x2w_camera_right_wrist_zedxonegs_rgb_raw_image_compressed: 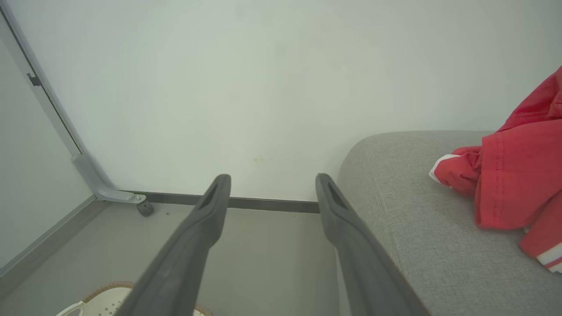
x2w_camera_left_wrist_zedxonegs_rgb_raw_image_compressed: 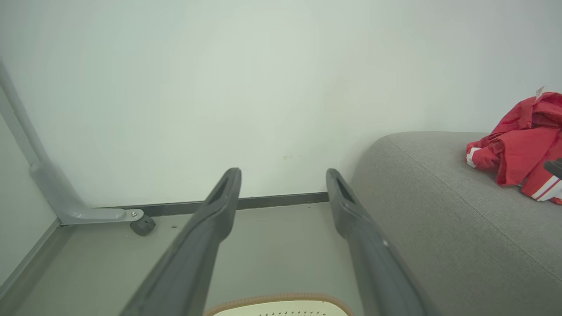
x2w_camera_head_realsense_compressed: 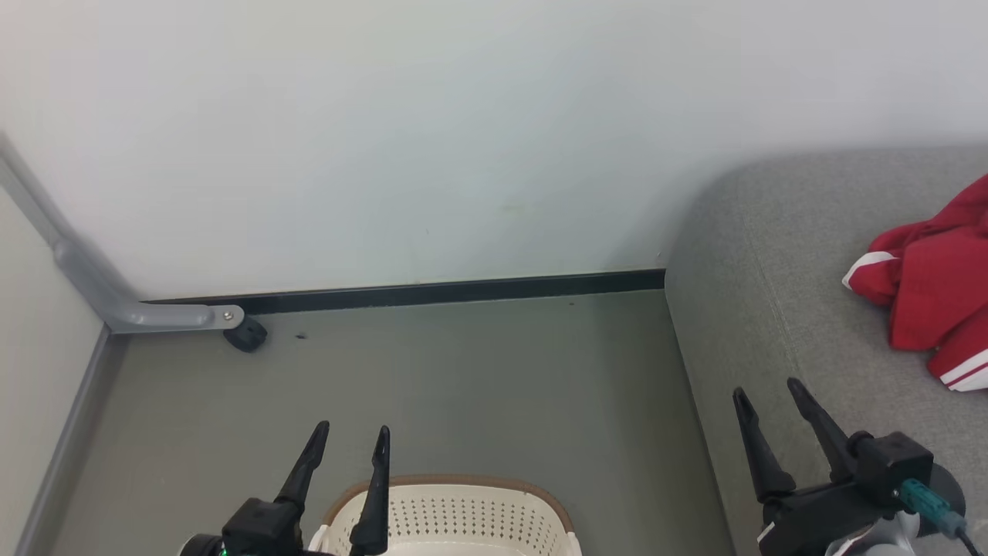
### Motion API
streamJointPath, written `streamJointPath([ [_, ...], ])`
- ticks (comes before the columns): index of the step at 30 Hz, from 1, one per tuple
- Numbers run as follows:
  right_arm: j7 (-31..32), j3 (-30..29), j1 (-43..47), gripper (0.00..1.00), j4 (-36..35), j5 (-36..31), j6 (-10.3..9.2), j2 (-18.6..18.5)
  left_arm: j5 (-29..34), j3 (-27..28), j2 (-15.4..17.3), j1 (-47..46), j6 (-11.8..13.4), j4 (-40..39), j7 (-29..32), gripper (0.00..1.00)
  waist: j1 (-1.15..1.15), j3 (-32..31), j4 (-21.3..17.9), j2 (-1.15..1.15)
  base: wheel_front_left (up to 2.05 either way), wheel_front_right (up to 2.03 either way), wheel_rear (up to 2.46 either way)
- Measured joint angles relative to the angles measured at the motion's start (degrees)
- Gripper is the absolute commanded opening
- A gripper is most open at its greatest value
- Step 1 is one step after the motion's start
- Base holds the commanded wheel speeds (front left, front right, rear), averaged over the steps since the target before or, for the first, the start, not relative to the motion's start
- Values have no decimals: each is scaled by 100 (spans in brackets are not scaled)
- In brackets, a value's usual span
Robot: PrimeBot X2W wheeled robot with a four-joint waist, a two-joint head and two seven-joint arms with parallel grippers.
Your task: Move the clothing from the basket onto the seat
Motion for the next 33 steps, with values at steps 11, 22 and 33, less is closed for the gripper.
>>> streamJointPath([
  [11,0,43,767,100,-531,-3,-234,11,14,401,-208,463,0,155,-20,100,0,-356,107,1,0,0,0],
  [22,44,-138,1217,100,-1021,-1,-487,-107,156,673,-347,840,3,241,-19,100,0,-547,189,1,0,0,0],
  [33,191,-341,1449,100,-1389,7,-615,-234,250,812,-394,864,3,267,38,100,1,-547,247,1,0,0,0],
])
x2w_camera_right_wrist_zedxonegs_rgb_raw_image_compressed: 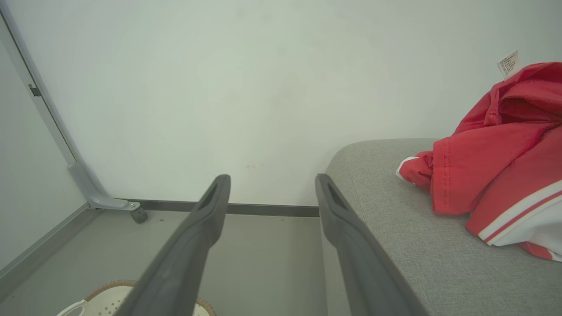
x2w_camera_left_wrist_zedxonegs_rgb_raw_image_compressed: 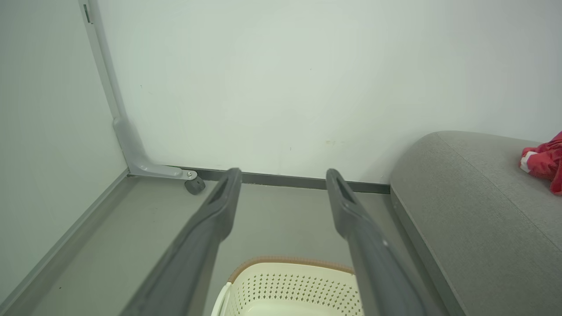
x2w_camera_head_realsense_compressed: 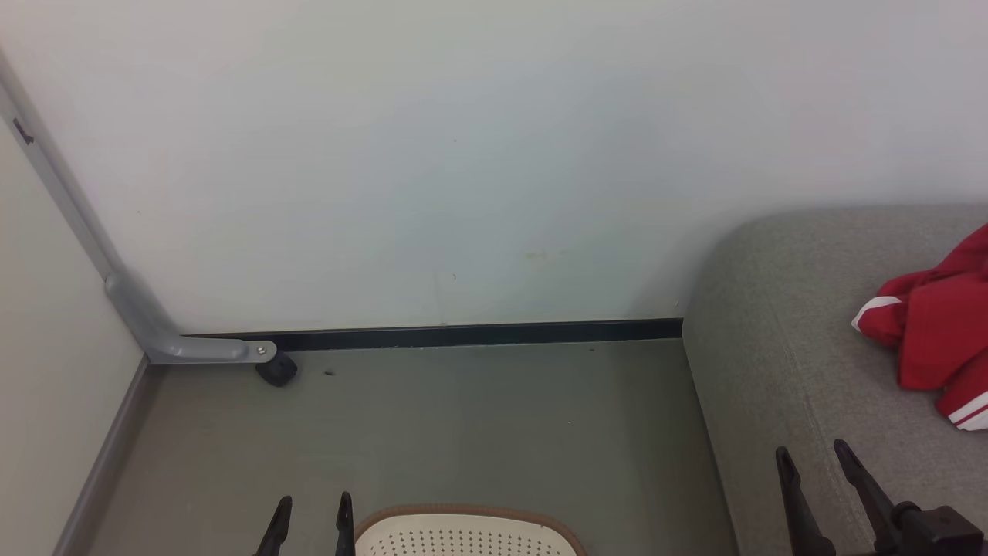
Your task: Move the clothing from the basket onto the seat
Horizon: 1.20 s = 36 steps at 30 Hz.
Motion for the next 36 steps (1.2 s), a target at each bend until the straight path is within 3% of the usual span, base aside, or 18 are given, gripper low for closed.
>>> streamJointPath([
  [32,423,-98,157,100,-582,24,-149,-45,147,43,-127,12,0,-4,203,100,0,123,6,0,0,0,0],
  [33,423,-90,158,0,-528,24,-148,-14,140,36,-126,13,-4,53,203,0,0,122,6,0,0,0,0],
  [36,423,-15,255,0,-338,24,-143,125,138,25,-131,78,-4,242,203,0,0,124,6,0,0,0,0],
])
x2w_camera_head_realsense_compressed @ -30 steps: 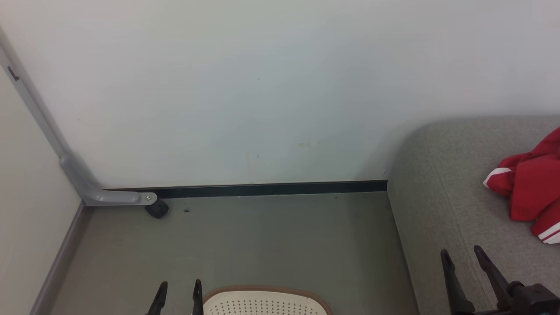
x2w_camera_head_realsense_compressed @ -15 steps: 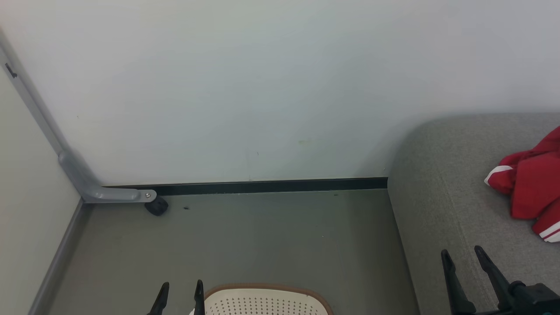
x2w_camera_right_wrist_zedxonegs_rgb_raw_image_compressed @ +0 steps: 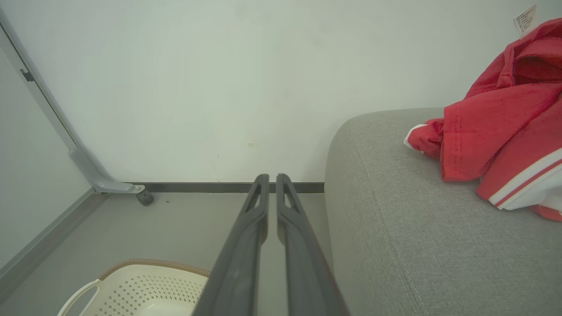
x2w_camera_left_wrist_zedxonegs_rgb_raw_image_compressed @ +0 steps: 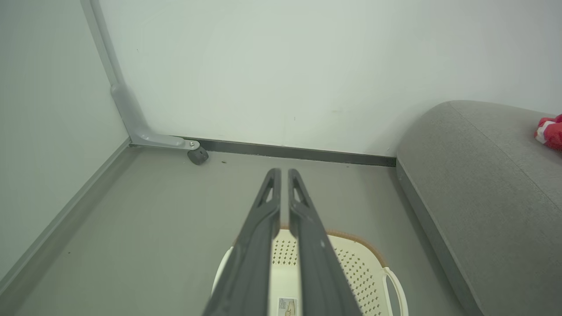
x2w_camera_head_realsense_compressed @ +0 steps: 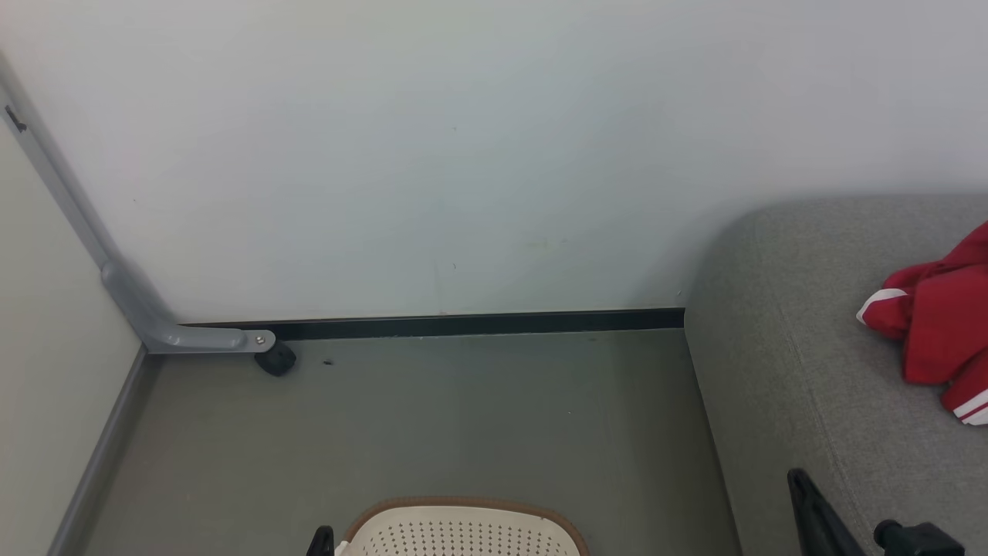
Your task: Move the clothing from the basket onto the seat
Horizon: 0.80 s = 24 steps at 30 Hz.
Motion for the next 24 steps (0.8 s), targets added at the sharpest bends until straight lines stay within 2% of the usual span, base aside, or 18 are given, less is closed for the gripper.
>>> streamJointPath([
  [5,9,47,157,0,230,52,3,167,-82,11,-1,130,-5,201,5,0,0,1,0,0,0,0,0],
  [10,108,-86,143,0,270,391,58,202,-334,91,-2,129,-59,209,83,0,0,-1,0,0,0,0,0],
  [24,313,-427,93,0,406,1427,213,390,-1421,382,-12,61,-264,248,314,0,0,-10,1,0,0,0,0],
])
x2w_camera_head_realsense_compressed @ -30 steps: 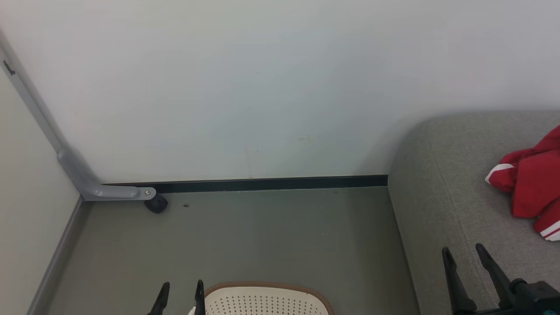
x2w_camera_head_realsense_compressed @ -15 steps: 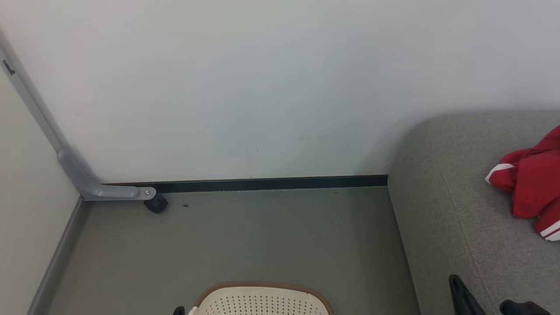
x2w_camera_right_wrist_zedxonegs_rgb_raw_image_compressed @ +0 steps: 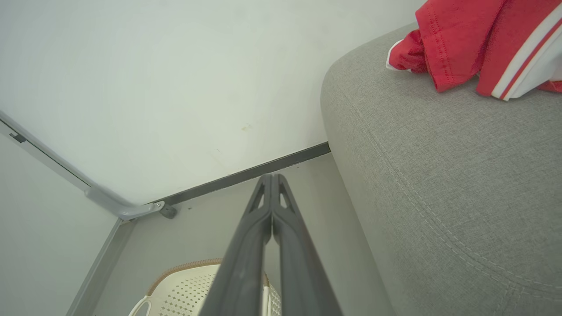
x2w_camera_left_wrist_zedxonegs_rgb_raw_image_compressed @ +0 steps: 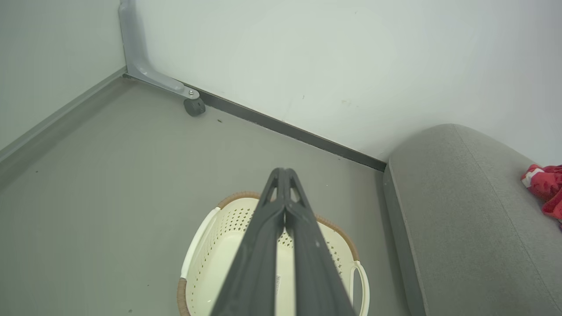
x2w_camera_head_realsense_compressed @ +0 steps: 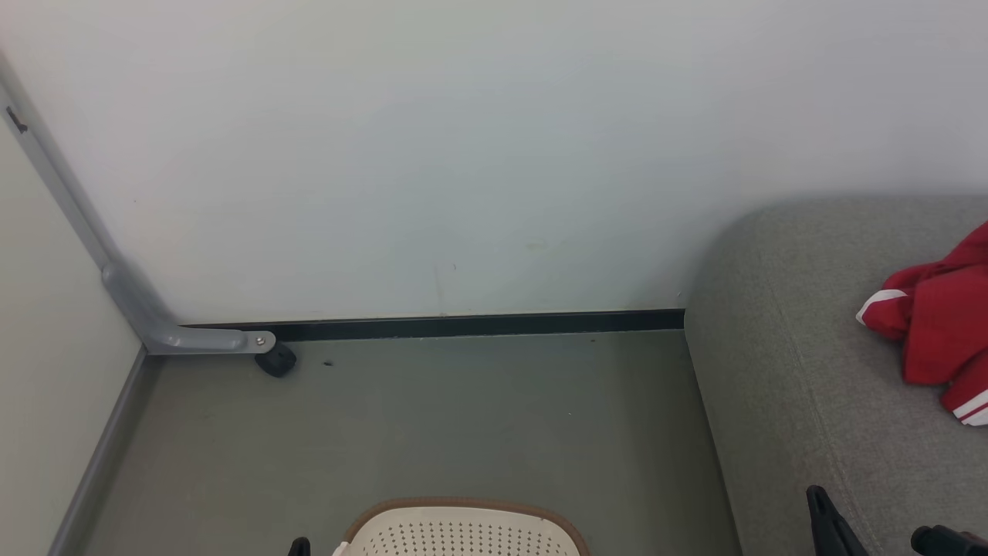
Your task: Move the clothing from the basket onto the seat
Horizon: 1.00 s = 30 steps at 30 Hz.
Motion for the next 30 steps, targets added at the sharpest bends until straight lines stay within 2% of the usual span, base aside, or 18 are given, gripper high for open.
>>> streamJointPath([
  [30,463,-730,-255,0,345,2154,394,397,-2241,576,-30,-297,-449,103,455,0,0,-18,2,0,0,0,0],
])
